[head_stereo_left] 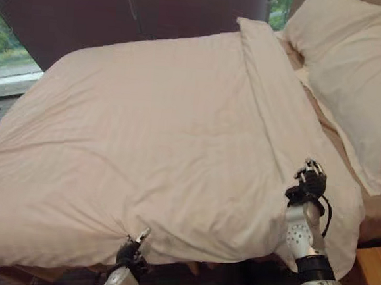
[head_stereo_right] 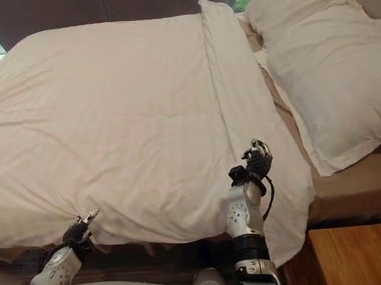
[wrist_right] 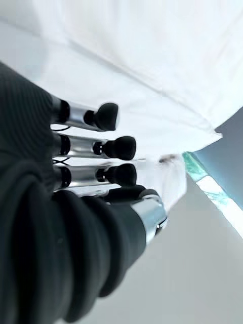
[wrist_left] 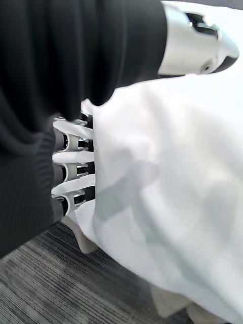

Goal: Making the bed.

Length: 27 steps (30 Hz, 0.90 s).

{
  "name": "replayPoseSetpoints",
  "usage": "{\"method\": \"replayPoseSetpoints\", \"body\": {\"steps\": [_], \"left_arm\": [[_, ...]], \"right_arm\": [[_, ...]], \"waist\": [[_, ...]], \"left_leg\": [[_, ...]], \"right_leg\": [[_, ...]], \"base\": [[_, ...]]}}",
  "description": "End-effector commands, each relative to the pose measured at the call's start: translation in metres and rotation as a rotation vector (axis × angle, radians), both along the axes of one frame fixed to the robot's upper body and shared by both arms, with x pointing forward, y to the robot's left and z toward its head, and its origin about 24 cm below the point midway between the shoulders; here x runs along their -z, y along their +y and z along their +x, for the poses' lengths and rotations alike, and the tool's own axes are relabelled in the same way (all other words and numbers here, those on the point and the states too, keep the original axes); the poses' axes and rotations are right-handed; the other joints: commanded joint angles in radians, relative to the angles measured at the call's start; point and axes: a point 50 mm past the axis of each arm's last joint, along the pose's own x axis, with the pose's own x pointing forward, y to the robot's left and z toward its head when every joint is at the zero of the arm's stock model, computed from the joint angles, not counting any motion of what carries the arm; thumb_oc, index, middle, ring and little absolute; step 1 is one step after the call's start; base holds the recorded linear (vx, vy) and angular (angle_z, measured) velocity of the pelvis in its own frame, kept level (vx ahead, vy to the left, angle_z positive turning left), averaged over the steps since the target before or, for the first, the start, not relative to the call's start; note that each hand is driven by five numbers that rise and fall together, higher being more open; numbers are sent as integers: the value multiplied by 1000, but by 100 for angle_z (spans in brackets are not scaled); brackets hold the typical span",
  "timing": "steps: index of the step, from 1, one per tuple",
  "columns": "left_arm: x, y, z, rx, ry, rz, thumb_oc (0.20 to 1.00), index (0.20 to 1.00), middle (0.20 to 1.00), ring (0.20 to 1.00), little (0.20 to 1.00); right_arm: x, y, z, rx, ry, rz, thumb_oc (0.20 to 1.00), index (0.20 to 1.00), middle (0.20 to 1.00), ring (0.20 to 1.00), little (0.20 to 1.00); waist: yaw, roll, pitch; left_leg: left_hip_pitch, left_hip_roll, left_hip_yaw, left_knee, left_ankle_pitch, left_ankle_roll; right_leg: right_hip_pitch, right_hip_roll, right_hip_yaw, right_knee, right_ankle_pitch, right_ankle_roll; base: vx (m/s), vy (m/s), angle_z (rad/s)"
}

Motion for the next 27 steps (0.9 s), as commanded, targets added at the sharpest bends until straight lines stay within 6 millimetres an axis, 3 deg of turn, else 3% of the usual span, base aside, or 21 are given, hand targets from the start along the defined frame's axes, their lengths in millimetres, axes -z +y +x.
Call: {"method": "replayPoseSetpoints", "body": {"steps": [1,3,4,6,7,9,10,12,13,15,16,18,19,21,22,23,24,25,26,27], "left_arm": [[-9,-35,42,148,-111,-68,1000,1000,1000,1000,1000],[-5,-38,42,136,-97,-84,1000,1000,1000,1000,1000],[-5,-38,42,136,-99,-85,1000,1000,1000,1000,1000],[-2,-38,45,112,-84,-82,1000,1000,1000,1000,1000],[-1,-37,45,105,-84,-84,1000,1000,1000,1000,1000],[1,-35,44,96,-71,-75,1000,1000,1000,1000,1000],[1,-35,44,95,-71,-75,1000,1000,1000,1000,1000],[3,-34,41,96,-66,-82,1000,1000,1000,1000,1000],[2,-33,41,92,-67,-79,1000,1000,1000,1000,1000],[1,-31,42,85,-72,-75,1000,1000,1000,1000,1000],[1,-31,42,84,-72,-75,1000,1000,1000,1000,1000],[-2,-29,43,85,-84,-62,1000,1000,1000,1000,1000],[-2,-29,43,84,-84,-61,1000,1000,1000,1000,1000],[-4,-28,44,88,-99,-55,1000,1000,1000,1000,1000],[-6,-28,45,97,-111,-46,1000,1000,1000,1000,1000],[-8,-29,46,103,-116,-43,1000,1000,1000,1000,1000],[-8,-29,46,102,-116,-43,1000,1000,1000,1000,1000],[-10,-30,48,101,-125,-41,1000,1000,1000,1000,1000],[-10,-28,45,87,-124,-31,1000,1000,1000,1000,1000],[-9,-29,43,98,-118,-13,1000,1000,1000,1000,1000]], "right_arm": [[-9,-25,10,163,-29,57,200,200,200,200,200],[16,-31,4,177,110,14,200,200,200,200,200],[15,-31,4,177,109,12,200,200,200,200,200],[70,-42,-22,176,394,-39,200,200,200,200,200],[83,-44,-30,169,455,-36,200,200,200,200,200],[135,-66,-86,203,757,-21,200,200,200,200,200],[135,-66,-86,202,756,-21,200,200,200,200,200],[158,-80,-128,203,926,-31,200,200,200,200,200],[173,-92,-168,209,1065,-47,200,200,200,200,200],[179,-104,-202,241,1157,-47,200,200,200,200,200],[180,-104,-202,240,1157,-48,200,200,200,200,200],[181,-116,-233,227,1245,-95,200,200,200,200,200],[181,-115,-233,226,1245,-95,200,200,200,200,200],[179,-115,-226,149,1237,-174,200,200,200,200,200],[172,-115,-207,59,1201,-301,903,903,903,903,903],[169,-111,-194,8,1168,-347,1000,1000,1000,1000,1000],[169,-111,-194,7,1168,-347,1000,1000,1000,1000,1000],[164,-109,-182,-44,1149,-429,1000,1000,1000,1000,1000],[153,-102,-157,-133,1089,-592,1000,1000,1000,1000,1000],[149,-98,-146,-205,1094,-728,1000,1000,1000,1000,1000]], "waist": [[-44,61,68],[-56,98,81],[-56,100,79],[-92,145,101],[-102,153,108],[-136,172,126],[-134,171,125],[-162,178,138],[-186,178,143],[-209,176,145],[-209,174,144],[-219,143,127],[-218,142,126],[-202,106,104],[-183,71,87],[-170,51,76],[-168,50,74],[-153,29,66],[-127,0,54],[-101,-24,43]], "left_leg": [[-20,56,-100,16,-8,-38],[-42,48,-94,17,-4,-38],[-45,48,-94,17,-4,-38],[-67,38,-82,15,-6,-36],[-72,35,-80,14,-7,-35],[-82,28,-67,13,-15,-31],[-85,28,-65,13,-11,-32],[-83,24,-55,13,-18,-31],[-74,24,-45,13,-24,-32],[-63,25,-43,14,-33,-31],[-65,25,-41,13,-28,-32],[-43,33,-49,15,-32,-35],[-45,32,-48,15,-28,-36],[-30,40,-56,16,-26,-39],[-12,48,-63,17,-28,-39],[-3,52,-67,18,-28,-40],[-5,52,-66,17,-24,-41],[2,54,-71,18,-24,-40],[9,58,-79,19,-21,-41],[18,59,-92,22,-25,-39]], "right_leg": [[18,-43,30,17,-90,18],[-2,-53,35,17,-87,21],[-5,-53,35,17,-87,21],[-37,-59,45,17,-83,27],[-45,-58,50,17,-81,29],[-70,-59,68,17,-72,33],[-74,-58,71,17,-67,32],[-79,-59,83,17,-61,34],[-77,-61,88,17,-59,37],[-68,-60,90,17,-66,40],[-71,-60,92,17,-61,39],[-46,-58,81,17,-73,41],[-49,-57,83,17,-68,39],[-27,-53,70,17,-71,39],[-4,-48,55,17,-74,39],[8,-46,48,17,-74,39],[5,-46,50,17,-71,38],[16,-44,45,17,-72,38],[30,-45,35,17,-73,38],[47,-45,24,17,-75,38]], "base": [[-25,49,-19],[-30,23,-15],[-50,19,-15],[-36,45,-14],[-8,32,-13],[-27,41,-26],[-21,36,-28],[6,40,-23],[51,58,-26],[34,34,-18],[-15,5,-12],[-6,-5,-21],[-3,-13,-13],[-22,-45,0],[-21,-56,-7],[0,0,0],[-27,-16,25],[-48,-7,36],[-36,-16,27],[-30,-24,1]]}}
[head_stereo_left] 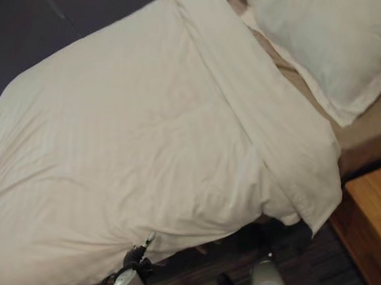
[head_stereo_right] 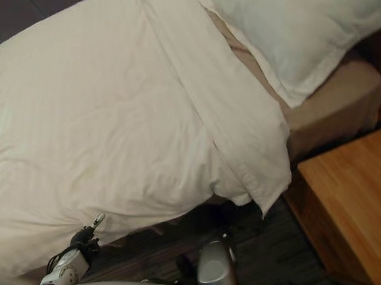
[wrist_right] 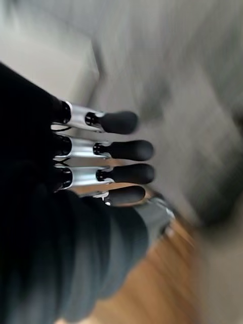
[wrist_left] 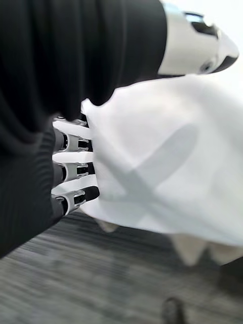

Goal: Making the bed.

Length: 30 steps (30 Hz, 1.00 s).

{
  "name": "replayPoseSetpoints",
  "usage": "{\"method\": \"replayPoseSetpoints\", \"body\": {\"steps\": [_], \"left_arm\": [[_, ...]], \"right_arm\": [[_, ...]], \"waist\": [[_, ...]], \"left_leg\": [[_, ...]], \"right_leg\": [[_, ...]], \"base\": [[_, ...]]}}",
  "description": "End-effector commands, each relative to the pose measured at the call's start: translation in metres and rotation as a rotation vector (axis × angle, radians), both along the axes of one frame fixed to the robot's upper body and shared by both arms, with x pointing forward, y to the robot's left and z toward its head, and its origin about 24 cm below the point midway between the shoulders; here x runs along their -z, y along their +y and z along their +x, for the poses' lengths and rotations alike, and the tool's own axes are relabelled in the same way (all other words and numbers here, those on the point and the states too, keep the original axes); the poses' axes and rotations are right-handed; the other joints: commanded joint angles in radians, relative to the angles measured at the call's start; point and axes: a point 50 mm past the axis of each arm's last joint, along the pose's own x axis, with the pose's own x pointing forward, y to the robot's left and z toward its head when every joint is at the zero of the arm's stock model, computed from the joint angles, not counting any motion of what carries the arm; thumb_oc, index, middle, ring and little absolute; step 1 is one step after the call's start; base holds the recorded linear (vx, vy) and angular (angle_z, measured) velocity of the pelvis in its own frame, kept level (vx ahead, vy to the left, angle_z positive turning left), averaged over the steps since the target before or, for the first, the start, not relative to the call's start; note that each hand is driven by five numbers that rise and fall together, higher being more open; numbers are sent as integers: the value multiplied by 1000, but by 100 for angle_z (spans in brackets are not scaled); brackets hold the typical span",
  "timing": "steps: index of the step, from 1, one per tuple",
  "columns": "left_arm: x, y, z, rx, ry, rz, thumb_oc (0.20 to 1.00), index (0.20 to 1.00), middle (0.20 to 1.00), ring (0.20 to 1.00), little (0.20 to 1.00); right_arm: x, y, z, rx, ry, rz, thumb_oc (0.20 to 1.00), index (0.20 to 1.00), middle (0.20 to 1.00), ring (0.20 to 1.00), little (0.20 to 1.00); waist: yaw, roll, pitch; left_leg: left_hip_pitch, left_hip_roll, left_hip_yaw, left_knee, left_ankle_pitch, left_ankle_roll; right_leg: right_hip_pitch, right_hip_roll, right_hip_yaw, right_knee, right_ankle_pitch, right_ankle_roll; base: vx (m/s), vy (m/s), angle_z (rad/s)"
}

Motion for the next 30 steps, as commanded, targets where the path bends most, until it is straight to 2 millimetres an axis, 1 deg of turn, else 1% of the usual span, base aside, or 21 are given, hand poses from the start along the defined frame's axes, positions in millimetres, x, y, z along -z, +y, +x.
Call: {"method": "replayPoseSetpoints", "body": {"steps": [1,2,3,4,5,7,8,9,10,11,12,14,16,20,21,22,24,25,26,27,30], "left_arm": [[-23,-29,41,150,-165,9,1000,1000,1000,1000,1000],[-22,-28,37,174,-160,48,1000,1000,1000,1000,1000],[-28,-27,41,194,-189,73,1000,1000,1000,1000,1000],[-28,-27,41,194,-189,74,1000,1000,1000,1000,1000],[-43,-25,48,235,-258,130,1000,1000,1000,1000,1000],[-53,-24,50,248,-298,150,1000,1000,1000,1000,1000],[-58,-26,51,265,-324,147,1000,1000,1000,1000,1000],[-61,-27,52,275,-337,148,1000,1000,1000,1000,1000],[-61,-27,52,276,-336,148,1000,1000,1000,1000,1000],[-65,-28,53,324,-353,164,1000,1000,1000,1000,1000],[-65,-28,53,324,-353,165,1000,1000,1000,1000,1000],[-65,-29,52,388,-348,202,1000,1000,1000,1000,1000],[-71,-34,53,433,-385,204,1000,1000,1000,1000,1000],[-75,-37,55,463,-412,205,1000,1000,1000,1000,1000],[-84,-37,60,480,-450,234,1000,1000,1000,1000,1000],[-84,-37,60,480,-450,234,1000,1000,1000,1000,1000],[-92,-38,64,489,-487,258,1000,1000,1000,1000,1000],[-107,-37,72,501,-555,312,1000,1000,1000,1000,1000],[-114,-37,75,511,-584,335,1000,1000,1000,1000,1000],[-114,-37,75,511,-584,336,1000,1000,1000,1000,1000],[-129,-37,82,536,-643,406,1000,1000,1000,1000,1000]], "right_arm": [[-15,5,31,-332,65,-252,1000,1000,1000,1000,1000],[-35,12,63,-658,105,-498,1000,1000,1000,1000,1000],[-53,15,80,-752,60,-606,1000,1000,1000,1000,1000],[-53,15,80,-752,60,-606,1000,1000,1000,1000,1000],[-81,18,97,-859,-11,-770,1000,1000,1000,1000,1000],[-88,23,99,-869,-38,-814,1000,1000,1000,1000,1000],[-89,31,97,-862,-72,-813,1000,1000,1000,1000,1000],[-87,36,96,-870,-80,-799,1000,1000,1000,1000,1000],[-87,36,95,-870,-79,-798,1000,1000,1000,1000,1000],[-81,41,91,-872,-73,-772,1000,1000,1000,1000,1000],[-81,41,91,-872,-73,-771,1000,1000,1000,1000,1000],[-78,46,89,-879,-79,-742,1000,1000,1000,1000,1000],[-77,49,86,-886,-88,-725,1000,1000,1000,1000,1000],[-79,51,87,-907,-94,-734,1000,1000,1000,1000,1000],[-82,55,88,-892,-131,-713,1000,1000,1000,1000,1000],[-82,55,88,-892,-131,-713,1000,1000,1000,1000,1000],[-85,56,89,-890,-155,-713,1000,1000,1000,1000,1000],[-89,61,91,-878,-208,-680,1000,1000,1000,1000,1000],[-93,63,93,-875,-240,-672,1000,1000,1000,1000,1000],[-93,63,93,-875,-240,-672,1000,1000,1000,1000,1000],[-95,69,95,-885,-277,-639,1000,1000,1000,1000,1000]], "waist": [[20,-48,-96],[54,-87,-107],[65,-103,-112],[66,-104,-114],[84,-137,-127],[94,-161,-135],[101,-179,-138],[105,-188,-137],[103,-189,-137],[107,-203,-137],[107,-203,-137],[107,-211,-140],[107,-218,-150],[106,-218,-158],[102,-218,-163],[103,-218,-163],[100,-218,-167],[98,-218,-171],[97,-218,-172],[97,-218,-172],[95,-218,-175]], "left_leg": [[28,75,-80,20,-9,-53],[41,81,-95,17,-10,-53],[45,81,-102,16,-10,-52],[42,81,-101,15,-8,-52],[45,81,-117,13,-9,-48],[45,78,-132,13,-12,-43],[44,78,-149,13,-14,-39],[44,77,-158,13,-14,-37],[45,77,-160,13,-14,-37],[47,76,-168,13,-16,-35],[47,76,-168,13,-16,-35],[51,77,-168,13,-19,-35],[55,77,-167,13,-23,-33],[59,77,-165,13,-26,-31],[62,77,-162,13,-28,-31],[63,77,-161,13,-28,-30],[64,77,-160,13,-30,-30],[68,78,-156,13,-31,-30],[69,79,-154,13,-31,-30],[69,79,-154,13,-31,-30],[72,80,-151,13,-32,-29]], "right_leg": [[101,-56,9,-35,-66,11],[125,-57,-6,-35,-71,13],[134,-56,-11,-35,-73,14],[130,-56,-10,-35,-71,14],[141,-56,-21,-35,-70,16],[154,-61,-39,-35,-70,20],[162,-62,-53,-29,-72,23],[165,-61,-57,-25,-72,24],[166,-62,-58,-25,-72,24],[172,-61,-65,-22,-74,25],[173,-62,-66,-22,-74,25],[179,-63,-69,-23,-76,27],[186,-65,-71,-24,-79,29],[188,-67,-70,-25,-80,31],[190,-67,-68,-26,-80,32],[190,-67,-68,-26,-81,32],[192,-67,-65,-27,-82,32],[194,-67,-63,-27,-84,33],[193,-67,-62,-26,-84,33],[193,-67,-61,-26,-84,33],[194,-67,-59,-27,-86,31]], "base": [[-33,-2,-20],[-48,31,-2],[-42,33,48],[-41,40,85],[-42,38,78],[-39,67,20],[-37,72,-2],[-31,54,6],[-40,52,23],[-28,38,26],[-31,57,27],[-3,39,7],[7,45,2],[1,8,1],[0,0,0],[0,0,0],[0,0,0],[0,0,0],[0,0,0],[0,0,0],[0,0,0]]}}
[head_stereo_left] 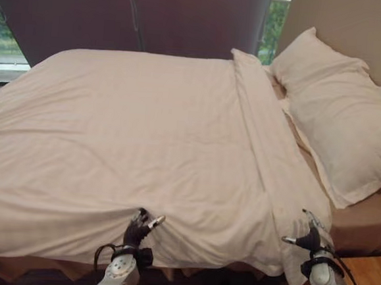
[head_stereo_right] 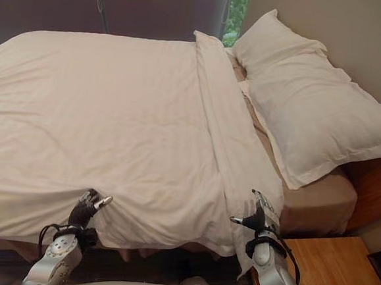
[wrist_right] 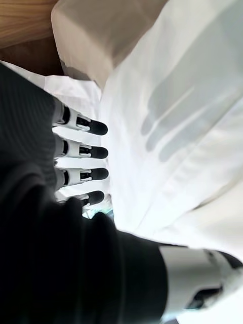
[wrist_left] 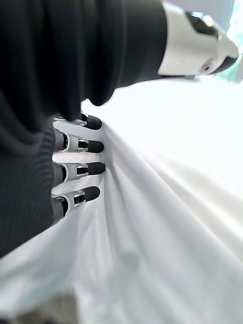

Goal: Making the bed.

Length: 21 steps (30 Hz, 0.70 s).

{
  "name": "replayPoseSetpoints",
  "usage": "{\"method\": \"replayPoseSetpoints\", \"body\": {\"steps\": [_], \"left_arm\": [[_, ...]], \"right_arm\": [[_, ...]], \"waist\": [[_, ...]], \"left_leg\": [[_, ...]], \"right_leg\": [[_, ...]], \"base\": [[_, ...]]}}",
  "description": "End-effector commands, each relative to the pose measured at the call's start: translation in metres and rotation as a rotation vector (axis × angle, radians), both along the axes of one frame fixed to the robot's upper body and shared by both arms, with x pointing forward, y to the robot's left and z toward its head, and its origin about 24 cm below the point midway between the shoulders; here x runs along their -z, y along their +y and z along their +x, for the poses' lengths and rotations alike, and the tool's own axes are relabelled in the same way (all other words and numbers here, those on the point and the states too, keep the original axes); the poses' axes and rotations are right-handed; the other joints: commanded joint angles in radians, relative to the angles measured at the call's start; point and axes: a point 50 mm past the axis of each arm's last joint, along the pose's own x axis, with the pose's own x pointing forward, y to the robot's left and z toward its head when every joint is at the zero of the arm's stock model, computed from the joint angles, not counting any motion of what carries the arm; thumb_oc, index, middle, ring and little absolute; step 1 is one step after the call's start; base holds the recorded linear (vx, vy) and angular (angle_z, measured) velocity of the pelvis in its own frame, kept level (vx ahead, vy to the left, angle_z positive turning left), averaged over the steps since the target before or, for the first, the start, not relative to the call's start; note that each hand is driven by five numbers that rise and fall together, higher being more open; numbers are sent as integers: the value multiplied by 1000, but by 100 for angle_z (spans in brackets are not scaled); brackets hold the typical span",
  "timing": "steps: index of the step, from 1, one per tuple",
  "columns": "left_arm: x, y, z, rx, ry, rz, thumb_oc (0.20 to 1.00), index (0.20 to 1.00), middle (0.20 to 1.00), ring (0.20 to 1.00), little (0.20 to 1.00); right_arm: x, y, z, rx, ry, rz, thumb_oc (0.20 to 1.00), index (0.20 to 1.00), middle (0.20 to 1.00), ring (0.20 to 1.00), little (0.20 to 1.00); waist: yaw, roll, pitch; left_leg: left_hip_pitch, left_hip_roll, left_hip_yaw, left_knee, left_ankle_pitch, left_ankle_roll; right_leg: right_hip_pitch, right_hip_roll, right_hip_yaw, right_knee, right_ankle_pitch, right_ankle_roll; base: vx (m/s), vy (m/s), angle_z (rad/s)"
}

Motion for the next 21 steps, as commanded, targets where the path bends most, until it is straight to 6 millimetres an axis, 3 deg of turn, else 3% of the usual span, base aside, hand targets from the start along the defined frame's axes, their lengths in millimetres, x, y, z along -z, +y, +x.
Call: {"method": "replayPoseSetpoints", "body": {"steps": [1,13,21], "left_arm": [[-60,-34,52,220,-346,73,1000,1000,1000,1000,1000],[-62,-44,51,243,-361,-37,1000,1000,1000,1000,1000],[-52,-26,42,187,-307,66,1000,1000,1000,1000,1000]], "right_arm": [[-23,10,27,-55,-131,82,1000,1000,1000,1000,1000],[-29,20,35,-91,-152,111,1000,1000,1000,1000,1000],[-30,24,35,-82,-168,168,1000,1000,1000,1000,1000]], "waist": [[-17,6,-15],[-16,-2,-9],[-2,-3,2]], "left_leg": [[0,56,-27,13,-60,-30],[3,62,-17,13,-58,-31],[5,61,-20,13,-59,-30]], "right_leg": [[10,-37,36,24,-79,63],[8,-29,50,23,-82,59],[14,-29,50,23,-83,57]], "base": [[0,0,0],[4,-4,-8],[0,0,0]]}}
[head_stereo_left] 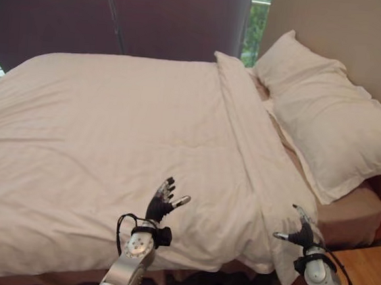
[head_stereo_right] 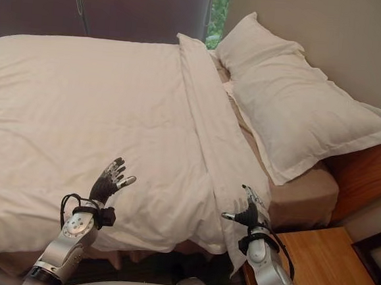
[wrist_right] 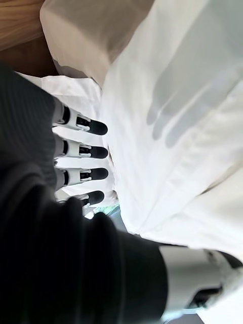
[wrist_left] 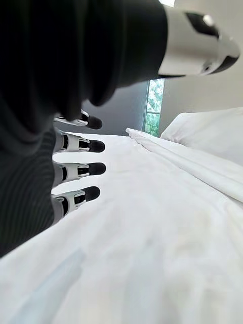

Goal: Making the bed.

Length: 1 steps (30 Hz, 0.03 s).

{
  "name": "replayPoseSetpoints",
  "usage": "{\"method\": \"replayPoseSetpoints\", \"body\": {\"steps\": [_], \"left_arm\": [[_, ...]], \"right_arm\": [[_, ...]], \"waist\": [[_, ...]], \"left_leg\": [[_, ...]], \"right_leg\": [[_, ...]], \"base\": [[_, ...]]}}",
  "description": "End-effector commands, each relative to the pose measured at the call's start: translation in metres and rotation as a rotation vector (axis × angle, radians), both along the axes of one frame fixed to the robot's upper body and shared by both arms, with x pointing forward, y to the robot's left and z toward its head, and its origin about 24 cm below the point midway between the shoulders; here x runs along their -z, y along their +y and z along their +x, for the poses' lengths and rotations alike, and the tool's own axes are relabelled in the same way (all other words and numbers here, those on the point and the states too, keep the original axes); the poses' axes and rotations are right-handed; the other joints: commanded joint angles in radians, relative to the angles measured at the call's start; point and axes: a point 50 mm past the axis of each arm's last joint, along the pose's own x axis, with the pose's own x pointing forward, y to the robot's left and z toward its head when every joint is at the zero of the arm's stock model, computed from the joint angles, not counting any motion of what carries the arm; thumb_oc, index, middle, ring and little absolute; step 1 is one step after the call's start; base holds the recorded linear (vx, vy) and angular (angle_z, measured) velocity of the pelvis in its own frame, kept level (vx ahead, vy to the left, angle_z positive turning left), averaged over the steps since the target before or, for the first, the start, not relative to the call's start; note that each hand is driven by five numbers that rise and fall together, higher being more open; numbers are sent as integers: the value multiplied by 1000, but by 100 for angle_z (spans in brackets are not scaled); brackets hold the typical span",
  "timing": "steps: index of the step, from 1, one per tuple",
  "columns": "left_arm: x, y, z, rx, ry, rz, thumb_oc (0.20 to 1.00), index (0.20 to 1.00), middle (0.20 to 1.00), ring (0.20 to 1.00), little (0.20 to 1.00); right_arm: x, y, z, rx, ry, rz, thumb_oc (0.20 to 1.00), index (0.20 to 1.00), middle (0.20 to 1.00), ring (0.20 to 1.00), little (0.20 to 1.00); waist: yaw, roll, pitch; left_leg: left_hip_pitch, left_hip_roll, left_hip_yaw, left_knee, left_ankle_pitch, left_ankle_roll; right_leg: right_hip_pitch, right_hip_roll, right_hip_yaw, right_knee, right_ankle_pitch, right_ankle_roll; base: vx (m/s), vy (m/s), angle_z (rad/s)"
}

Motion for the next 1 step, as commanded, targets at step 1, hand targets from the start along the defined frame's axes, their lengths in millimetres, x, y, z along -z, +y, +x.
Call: {"method": "replayPoseSetpoints", "body": {"steps": [1], "left_arm": [[-19,12,9,-21,-120,78,1000,1000,1000,1000,1000]], "right_arm": [[-31,12,32,-36,-175,56,1000,1000,1000,1000,1000]], "waist": [[12,4,26]], "left_leg": [[-8,40,-51,13,-50,-18]], "right_leg": [[14,-55,23,23,-85,55]], "base": [[0,0,0]]}}
